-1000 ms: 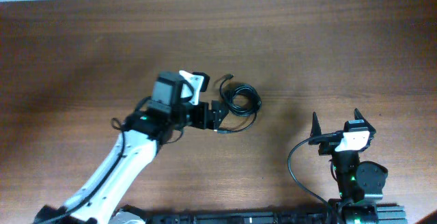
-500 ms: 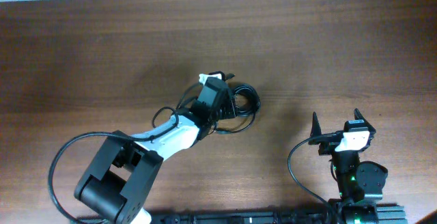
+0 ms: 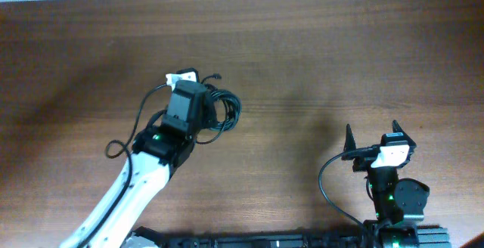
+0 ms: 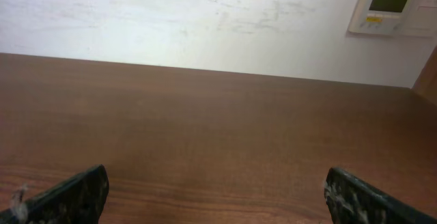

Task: Untangle cables
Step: 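Reach the left gripper to the black cable bundle and grasp it, then bring the right gripper to the bundle and grasp a cable strand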

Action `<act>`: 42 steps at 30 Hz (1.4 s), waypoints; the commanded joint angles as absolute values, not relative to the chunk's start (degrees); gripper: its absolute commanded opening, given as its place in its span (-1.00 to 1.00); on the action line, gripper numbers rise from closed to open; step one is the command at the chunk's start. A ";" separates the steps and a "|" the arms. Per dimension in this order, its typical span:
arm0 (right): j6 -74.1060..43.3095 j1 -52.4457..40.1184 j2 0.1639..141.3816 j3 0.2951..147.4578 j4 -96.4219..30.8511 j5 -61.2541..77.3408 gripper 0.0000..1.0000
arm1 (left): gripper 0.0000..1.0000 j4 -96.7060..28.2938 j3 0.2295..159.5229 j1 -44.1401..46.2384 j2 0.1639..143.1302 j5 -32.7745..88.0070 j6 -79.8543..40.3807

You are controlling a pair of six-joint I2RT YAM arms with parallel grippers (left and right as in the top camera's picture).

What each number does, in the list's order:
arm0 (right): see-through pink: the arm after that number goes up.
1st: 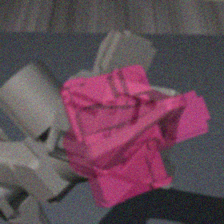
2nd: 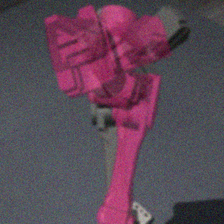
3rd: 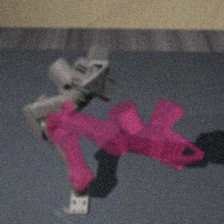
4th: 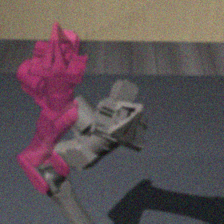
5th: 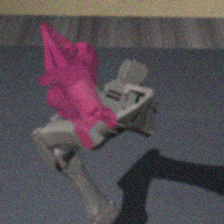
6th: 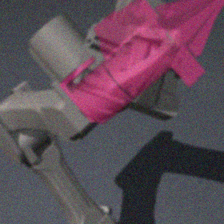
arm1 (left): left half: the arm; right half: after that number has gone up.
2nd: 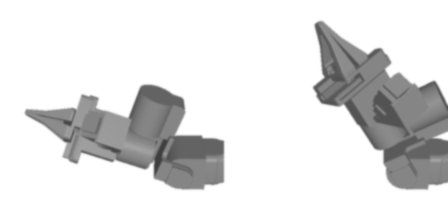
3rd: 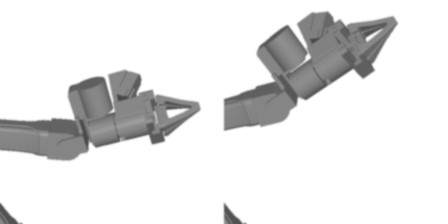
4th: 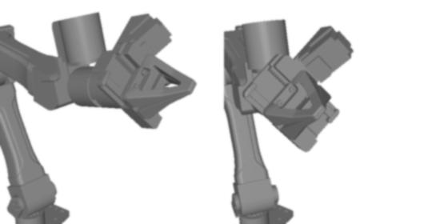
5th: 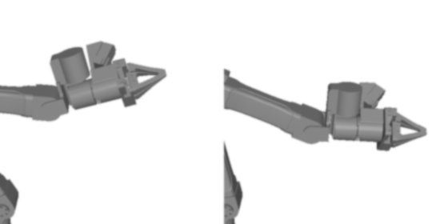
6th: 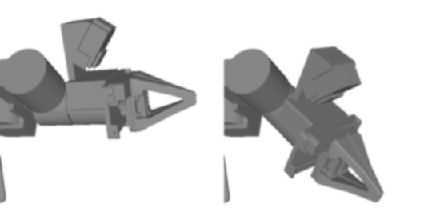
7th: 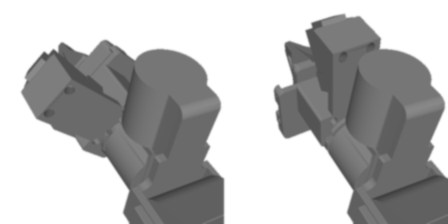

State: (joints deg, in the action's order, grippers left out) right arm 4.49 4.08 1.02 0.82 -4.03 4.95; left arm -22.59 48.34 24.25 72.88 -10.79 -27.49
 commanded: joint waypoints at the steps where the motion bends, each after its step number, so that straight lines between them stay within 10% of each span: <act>1: 4.27 3.77 0.73 0.32 -4.08 4.47 0.97 | -1.00 -26.65 48.60 24.10 67.24 -11.42 -16.80; 6: -2.00 3.75 0.73 0.32 -4.03 5.80 0.97 | -1.00 -32.03 48.60 24.12 67.16 -4.10 -16.82; 10: -42.50 3.75 0.73 0.32 -2.76 19.07 0.97 | -1.00 -32.23 48.60 24.12 67.16 -3.31 -16.84; 20: -24.12 3.77 9.21 11.81 -7.77 28.10 0.97 | -1.00 -32.23 48.58 24.10 67.16 1.78 -14.63; 32: -26.39 -2.61 66.89 26.70 8.05 62.35 0.97 | -1.00 -30.61 48.60 24.12 67.18 6.83 -14.63; 42: -26.48 -23.40 84.01 26.70 30.92 50.70 -0.60 | -1.00 -30.28 48.58 24.12 67.40 12.69 -15.66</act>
